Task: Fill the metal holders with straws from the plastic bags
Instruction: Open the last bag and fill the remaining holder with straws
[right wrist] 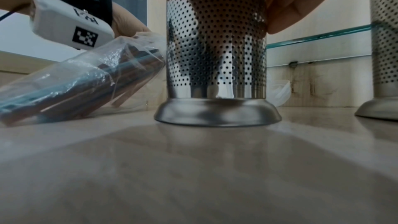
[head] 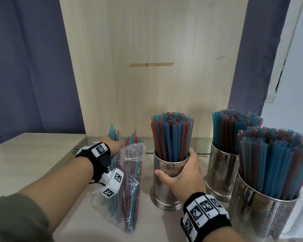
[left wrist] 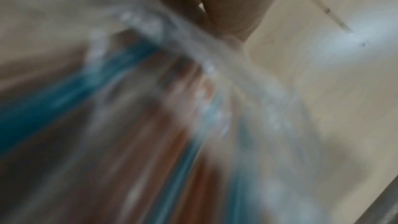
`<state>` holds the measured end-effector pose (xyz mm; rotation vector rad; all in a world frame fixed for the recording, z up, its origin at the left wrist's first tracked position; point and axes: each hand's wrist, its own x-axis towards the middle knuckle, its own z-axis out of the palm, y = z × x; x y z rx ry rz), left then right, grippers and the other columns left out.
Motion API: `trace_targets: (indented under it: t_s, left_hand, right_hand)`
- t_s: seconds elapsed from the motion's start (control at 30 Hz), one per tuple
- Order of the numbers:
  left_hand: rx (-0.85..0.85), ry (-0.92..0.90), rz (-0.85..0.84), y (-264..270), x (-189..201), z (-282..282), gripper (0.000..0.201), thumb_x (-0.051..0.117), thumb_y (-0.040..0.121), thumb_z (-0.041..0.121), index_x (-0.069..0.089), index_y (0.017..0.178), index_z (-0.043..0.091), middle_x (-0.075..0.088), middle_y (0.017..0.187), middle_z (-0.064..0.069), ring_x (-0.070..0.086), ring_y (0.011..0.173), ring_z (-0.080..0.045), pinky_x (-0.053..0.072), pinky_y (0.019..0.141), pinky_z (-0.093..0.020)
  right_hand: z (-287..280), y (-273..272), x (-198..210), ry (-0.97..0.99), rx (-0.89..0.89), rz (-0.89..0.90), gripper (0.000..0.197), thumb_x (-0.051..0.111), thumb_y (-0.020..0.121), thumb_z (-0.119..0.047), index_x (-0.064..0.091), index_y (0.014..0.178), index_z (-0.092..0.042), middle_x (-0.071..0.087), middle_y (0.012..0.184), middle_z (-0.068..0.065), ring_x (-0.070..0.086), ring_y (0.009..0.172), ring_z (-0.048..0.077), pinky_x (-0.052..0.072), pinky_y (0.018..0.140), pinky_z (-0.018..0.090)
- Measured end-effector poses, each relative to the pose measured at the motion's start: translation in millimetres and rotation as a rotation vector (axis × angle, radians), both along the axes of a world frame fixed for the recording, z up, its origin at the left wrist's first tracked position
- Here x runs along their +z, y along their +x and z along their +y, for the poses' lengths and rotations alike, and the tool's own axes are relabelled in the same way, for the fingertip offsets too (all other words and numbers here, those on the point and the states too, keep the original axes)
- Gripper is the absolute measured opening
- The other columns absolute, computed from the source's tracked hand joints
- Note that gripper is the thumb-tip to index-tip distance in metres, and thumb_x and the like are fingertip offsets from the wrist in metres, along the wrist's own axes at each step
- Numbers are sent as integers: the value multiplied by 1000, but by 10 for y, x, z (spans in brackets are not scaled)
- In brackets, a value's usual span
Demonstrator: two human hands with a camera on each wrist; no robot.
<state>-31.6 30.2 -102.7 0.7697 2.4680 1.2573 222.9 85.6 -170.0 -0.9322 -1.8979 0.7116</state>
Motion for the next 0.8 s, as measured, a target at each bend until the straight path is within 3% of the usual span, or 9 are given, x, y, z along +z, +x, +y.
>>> trace_targets:
  t_s: [0.13, 0.23, 0.3, 0.37, 0.47, 0.63, 0.8]
  left_hand:
    - [17, 101, 42, -90, 232, -17, 36, 59, 94, 21, 58, 121, -3, 58, 93, -13, 54, 85, -28, 40, 75, -30]
    - [-61, 290, 35, -112, 394, -58, 31, 58, 96, 19, 60, 118, -3, 64, 91, -9, 62, 89, -26, 47, 85, -31]
    - [-140, 467, 13, -73, 479, -95, 16, 56, 97, 16, 61, 106, 3, 65, 84, -5, 67, 83, -22, 52, 91, -34]
    - [-168, 587, 58, -4, 568, -150, 10, 54, 99, 15, 57, 90, 13, 63, 79, -3, 65, 73, -16, 57, 82, -29]
    - [-188, 708, 164, 81, 691, -236, 11, 53, 98, 20, 53, 88, 19, 60, 72, 0, 59, 67, -16, 55, 79, -35]
    - [-119, 880, 327, 253, 1033, -376, 13, 53, 98, 27, 49, 88, 21, 60, 70, 4, 57, 59, -3, 48, 61, -12]
    - [-69, 1064, 366, 381, 1382, -517, 13, 55, 97, 29, 47, 86, 28, 58, 67, 8, 58, 61, -8, 53, 68, -26]
  right_hand:
    - [3, 4, -6, -3, -3, -10, 112, 89, 52, -56, 26, 141, -30, 51, 131, -12, 49, 124, 10, 45, 107, 32]
    - [4, 0, -6, 2, -6, -4, 112, 90, 52, -54, 27, 141, -29, 51, 130, -12, 49, 125, 10, 44, 108, 32]
    - [-4, 2, 2, 1, -2, -2, 112, 90, 53, -53, 28, 142, -28, 51, 131, -12, 49, 125, 10, 43, 107, 29]
    - [-7, 7, 7, 2, -1, -2, 112, 90, 53, -53, 28, 142, -28, 50, 131, -12, 49, 125, 10, 43, 107, 28]
    - [-8, 4, 5, -1, -2, -7, 112, 90, 53, -53, 27, 143, -28, 51, 132, -12, 49, 125, 10, 44, 107, 30]
    - [-16, 11, 21, -17, -4, -14, 112, 90, 53, -52, 27, 143, -28, 50, 131, -12, 49, 125, 10, 44, 107, 32]
    - [-30, -1, 31, -30, -13, -21, 113, 90, 52, -54, 27, 142, -29, 51, 130, -12, 49, 123, 11, 45, 108, 34]
